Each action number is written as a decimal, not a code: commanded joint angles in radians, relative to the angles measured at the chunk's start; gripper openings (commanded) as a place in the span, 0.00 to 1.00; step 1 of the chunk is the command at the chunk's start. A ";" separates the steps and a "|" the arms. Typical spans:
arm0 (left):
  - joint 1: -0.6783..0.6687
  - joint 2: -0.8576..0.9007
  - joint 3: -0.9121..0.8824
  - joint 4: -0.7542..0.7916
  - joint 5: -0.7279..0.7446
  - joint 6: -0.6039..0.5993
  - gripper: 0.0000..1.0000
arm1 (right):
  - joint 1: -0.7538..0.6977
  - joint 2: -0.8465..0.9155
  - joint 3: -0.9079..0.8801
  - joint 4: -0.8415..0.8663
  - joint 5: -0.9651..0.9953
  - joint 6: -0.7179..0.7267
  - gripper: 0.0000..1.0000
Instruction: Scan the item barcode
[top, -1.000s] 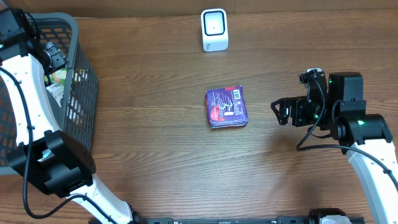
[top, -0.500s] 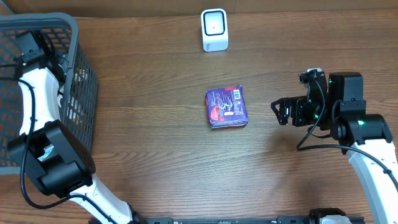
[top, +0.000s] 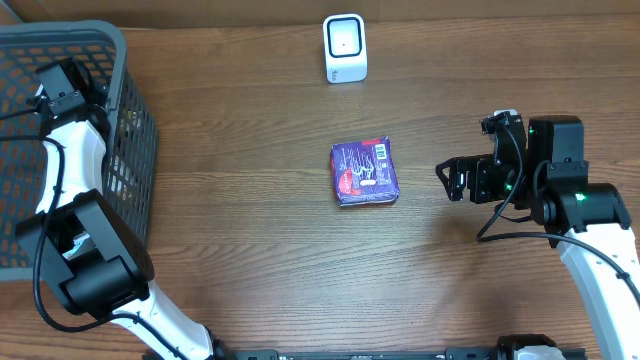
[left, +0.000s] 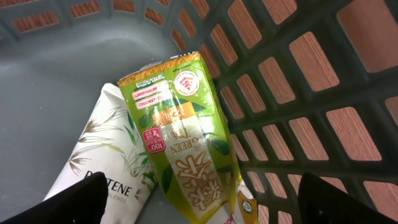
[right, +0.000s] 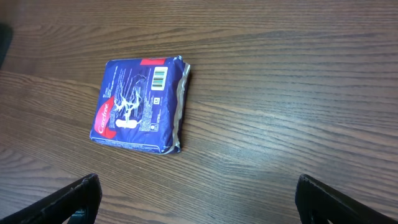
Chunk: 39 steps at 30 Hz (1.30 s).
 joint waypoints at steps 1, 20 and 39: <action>-0.002 0.093 -0.032 0.010 -0.019 -0.010 0.89 | 0.001 -0.003 0.022 0.003 0.002 -0.001 1.00; -0.002 0.051 0.059 -0.263 0.091 0.202 1.00 | 0.001 -0.003 0.022 0.003 0.002 0.000 1.00; 0.064 -0.267 0.149 -0.414 0.120 0.046 0.99 | 0.001 -0.003 0.022 0.003 0.002 -0.001 1.00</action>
